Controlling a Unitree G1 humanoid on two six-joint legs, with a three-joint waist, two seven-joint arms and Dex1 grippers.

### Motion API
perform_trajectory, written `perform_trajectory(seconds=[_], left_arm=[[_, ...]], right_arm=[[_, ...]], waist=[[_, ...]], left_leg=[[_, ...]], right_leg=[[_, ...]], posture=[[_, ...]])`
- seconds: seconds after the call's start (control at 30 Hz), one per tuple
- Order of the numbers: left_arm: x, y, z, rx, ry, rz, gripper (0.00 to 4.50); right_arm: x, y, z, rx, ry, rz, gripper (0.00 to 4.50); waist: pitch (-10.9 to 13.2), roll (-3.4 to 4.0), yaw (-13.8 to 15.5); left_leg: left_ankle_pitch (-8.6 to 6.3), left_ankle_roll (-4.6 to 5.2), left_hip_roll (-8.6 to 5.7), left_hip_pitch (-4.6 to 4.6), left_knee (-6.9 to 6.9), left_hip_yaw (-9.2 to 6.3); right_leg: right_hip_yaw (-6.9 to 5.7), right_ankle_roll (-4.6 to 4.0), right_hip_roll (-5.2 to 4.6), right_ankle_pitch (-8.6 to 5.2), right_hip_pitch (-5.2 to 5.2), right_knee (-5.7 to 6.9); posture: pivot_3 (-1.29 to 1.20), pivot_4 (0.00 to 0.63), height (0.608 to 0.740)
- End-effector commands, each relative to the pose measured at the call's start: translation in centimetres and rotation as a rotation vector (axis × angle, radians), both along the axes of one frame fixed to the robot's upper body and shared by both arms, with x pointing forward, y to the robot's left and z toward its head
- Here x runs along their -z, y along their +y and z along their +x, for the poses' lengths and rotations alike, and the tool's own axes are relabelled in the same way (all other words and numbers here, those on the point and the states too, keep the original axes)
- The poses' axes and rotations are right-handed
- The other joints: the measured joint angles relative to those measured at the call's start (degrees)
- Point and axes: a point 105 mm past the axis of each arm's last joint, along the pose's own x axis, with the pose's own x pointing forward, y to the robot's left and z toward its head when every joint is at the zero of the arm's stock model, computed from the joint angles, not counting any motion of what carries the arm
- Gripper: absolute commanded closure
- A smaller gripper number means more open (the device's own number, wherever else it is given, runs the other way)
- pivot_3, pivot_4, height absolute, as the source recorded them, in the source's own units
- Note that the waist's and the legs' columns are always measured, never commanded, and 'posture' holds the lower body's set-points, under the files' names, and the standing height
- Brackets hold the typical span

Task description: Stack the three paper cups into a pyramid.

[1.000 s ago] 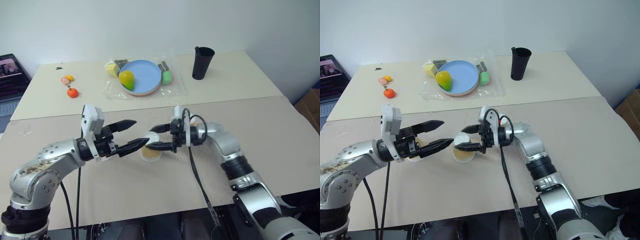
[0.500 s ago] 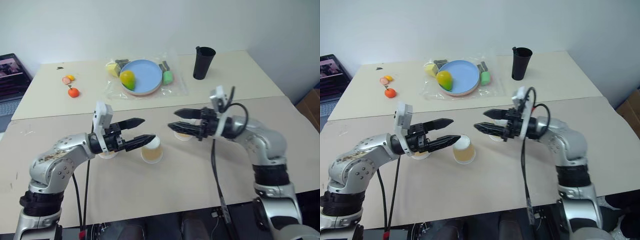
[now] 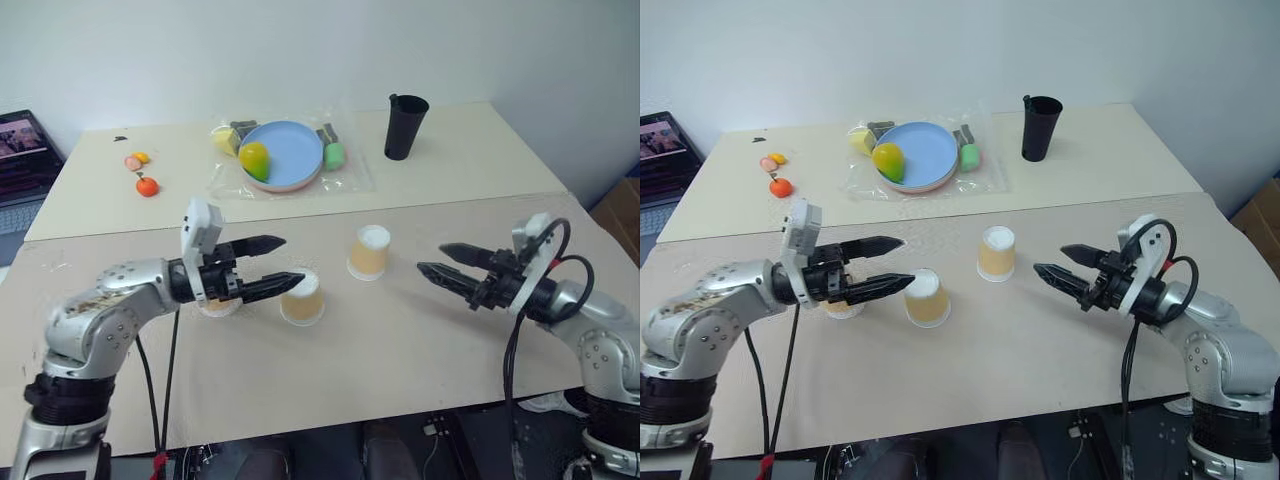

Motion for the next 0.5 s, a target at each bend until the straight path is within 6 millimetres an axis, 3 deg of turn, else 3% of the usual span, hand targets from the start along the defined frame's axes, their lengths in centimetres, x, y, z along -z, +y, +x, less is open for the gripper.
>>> perform_trajectory(seconds=[0.03, 0.17, 0.5], left_arm=[[-1.1, 0.9, -1.5, -0.007, -0.036, 0.019, 0.0], [-0.9, 1.2, -2.4, -0.025, -0.026, 0.031, 0.0], [-0.9, 1.0, -3.0, -0.037, -0.042, 0.038, 0.0]], right_arm=[[-0.3, -1.2, 0.6, 0.042, -0.063, -0.027, 0.13], [0.9, -1.4, 2.7, 0.105, -0.115, -0.131, 0.13], [0.3, 3.2, 4.4, -0.034, -0.176, -0.108, 0.13]], waist=[[0.0, 0.0, -0.18], [0.0, 0.0, -0.18], [0.0, 0.0, -0.28]], left_leg=[[-0.01, 0.01, 0.0, 0.01, 0.01, 0.02], [-0.02, 0.03, 0.0, 0.04, 0.03, 0.06], [0.03, -0.04, 0.02, 0.06, 0.15, 0.12]], right_leg=[[0.0, 0.0, 0.0, 0.0, 0.0, 0.01], [0.01, 0.0, -0.01, 0.0, 0.01, -0.02], [0.03, -0.12, -0.01, 0.08, 0.0, 0.02]], posture=[[0.0, 0.15, 0.735], [0.0, 0.15, 0.735], [0.0, 0.15, 0.735]])
